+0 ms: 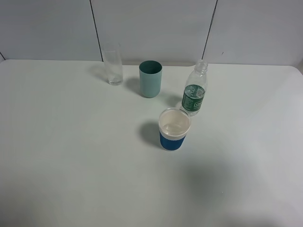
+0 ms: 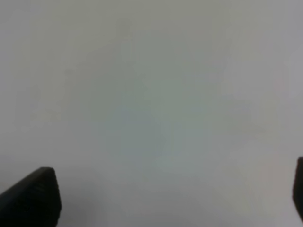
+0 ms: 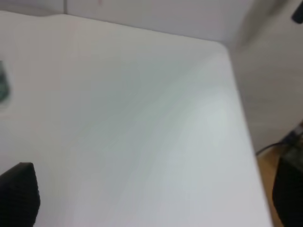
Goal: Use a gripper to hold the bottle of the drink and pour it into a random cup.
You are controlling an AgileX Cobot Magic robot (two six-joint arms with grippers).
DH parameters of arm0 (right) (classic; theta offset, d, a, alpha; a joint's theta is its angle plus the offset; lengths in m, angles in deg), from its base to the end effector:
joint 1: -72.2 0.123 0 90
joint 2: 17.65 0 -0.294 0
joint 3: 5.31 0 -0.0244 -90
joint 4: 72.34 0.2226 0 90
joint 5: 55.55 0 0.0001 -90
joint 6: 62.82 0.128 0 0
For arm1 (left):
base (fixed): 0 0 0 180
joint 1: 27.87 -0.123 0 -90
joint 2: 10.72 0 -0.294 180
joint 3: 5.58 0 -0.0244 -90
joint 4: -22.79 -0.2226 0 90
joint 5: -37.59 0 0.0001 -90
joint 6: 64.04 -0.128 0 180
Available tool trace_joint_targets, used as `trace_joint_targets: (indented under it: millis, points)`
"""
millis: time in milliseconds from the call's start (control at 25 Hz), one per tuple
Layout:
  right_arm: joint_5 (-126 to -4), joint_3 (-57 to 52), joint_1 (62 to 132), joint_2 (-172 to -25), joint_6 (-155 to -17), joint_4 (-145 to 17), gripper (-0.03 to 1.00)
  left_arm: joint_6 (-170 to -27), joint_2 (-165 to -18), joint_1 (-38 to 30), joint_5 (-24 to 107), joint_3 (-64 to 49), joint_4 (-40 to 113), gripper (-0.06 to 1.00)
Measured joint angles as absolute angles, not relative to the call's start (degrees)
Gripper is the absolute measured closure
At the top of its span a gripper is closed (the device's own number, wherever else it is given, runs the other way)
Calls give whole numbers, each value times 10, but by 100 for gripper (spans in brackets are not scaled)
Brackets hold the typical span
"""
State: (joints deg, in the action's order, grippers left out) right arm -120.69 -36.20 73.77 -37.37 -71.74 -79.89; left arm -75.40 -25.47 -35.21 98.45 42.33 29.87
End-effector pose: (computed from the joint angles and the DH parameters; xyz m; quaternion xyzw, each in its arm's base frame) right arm -0.0052 -0.0154 0.3274 -0.0690 0.8423 -0.0992 0.5253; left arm 0.0102 -0.0126 0.2517 0.0299 0.8788 0.0158 0.4760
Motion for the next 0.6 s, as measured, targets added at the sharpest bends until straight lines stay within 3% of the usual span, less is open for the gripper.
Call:
trace_joint_targets:
  millis: [600]
  points:
    - [-1251,-396,738,-255,-723,-699,-2,-754,-255,-352,984,423,299,-5]
